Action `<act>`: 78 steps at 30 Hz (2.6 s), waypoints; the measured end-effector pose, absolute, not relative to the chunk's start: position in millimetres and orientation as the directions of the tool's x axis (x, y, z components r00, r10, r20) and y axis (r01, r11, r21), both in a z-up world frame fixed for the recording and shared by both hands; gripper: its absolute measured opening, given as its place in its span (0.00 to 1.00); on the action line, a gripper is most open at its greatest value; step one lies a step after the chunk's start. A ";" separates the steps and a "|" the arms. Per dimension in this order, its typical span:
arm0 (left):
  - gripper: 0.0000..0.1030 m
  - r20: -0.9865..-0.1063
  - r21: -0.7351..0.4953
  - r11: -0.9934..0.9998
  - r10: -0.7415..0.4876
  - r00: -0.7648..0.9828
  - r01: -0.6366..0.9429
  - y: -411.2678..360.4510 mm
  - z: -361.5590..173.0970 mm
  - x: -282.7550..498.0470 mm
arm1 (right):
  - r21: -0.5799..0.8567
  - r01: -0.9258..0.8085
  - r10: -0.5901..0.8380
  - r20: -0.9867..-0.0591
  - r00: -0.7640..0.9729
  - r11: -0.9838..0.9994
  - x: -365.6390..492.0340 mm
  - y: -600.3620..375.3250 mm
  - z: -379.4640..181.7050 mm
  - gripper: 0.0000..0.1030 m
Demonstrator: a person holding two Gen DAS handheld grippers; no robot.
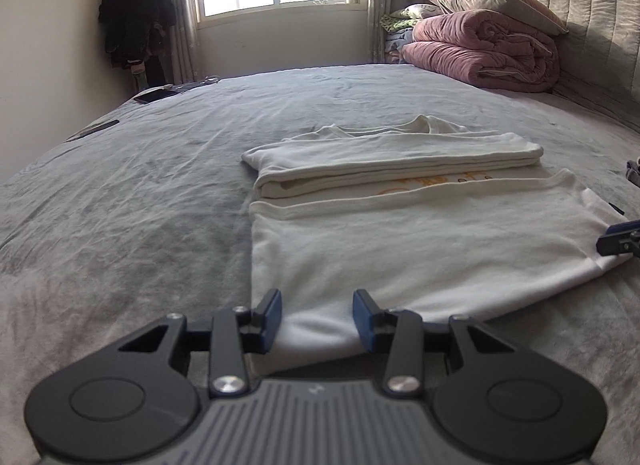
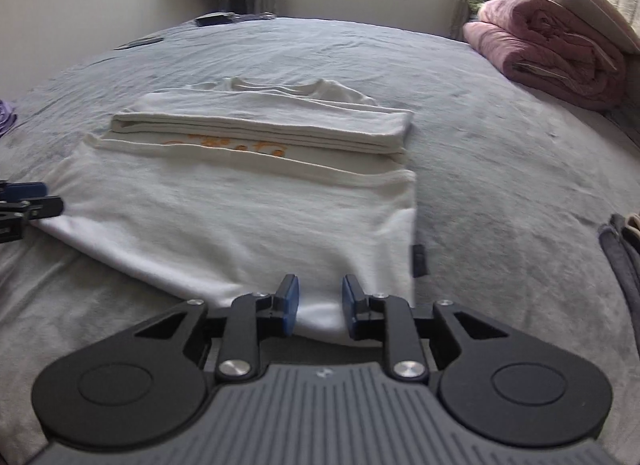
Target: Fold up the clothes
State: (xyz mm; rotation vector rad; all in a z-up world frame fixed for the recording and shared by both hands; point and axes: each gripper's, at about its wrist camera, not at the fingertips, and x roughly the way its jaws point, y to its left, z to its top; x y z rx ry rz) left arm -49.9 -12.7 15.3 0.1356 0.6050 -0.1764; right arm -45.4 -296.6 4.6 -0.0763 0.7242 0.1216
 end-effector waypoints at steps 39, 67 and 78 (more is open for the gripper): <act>0.55 -0.568 0.018 0.995 -0.070 0.820 0.098 44.2 24.9 -56.7 | 0.189 0.120 0.045 -0.690 0.723 0.975 -54.3 -371.7 8.5 0.40; 0.24 -0.557 -0.122 0.991 -0.112 0.823 0.053 59.2 30.9 -63.8 | 0.565 0.170 0.315 -0.656 0.686 0.807 -68.6 -388.8 7.4 0.40; 0.24 -0.612 -0.417 0.909 -0.281 0.740 0.001 82.2 16.8 -55.9 | 0.606 0.204 0.324 -0.645 0.692 0.769 -68.7 -391.5 3.2 0.41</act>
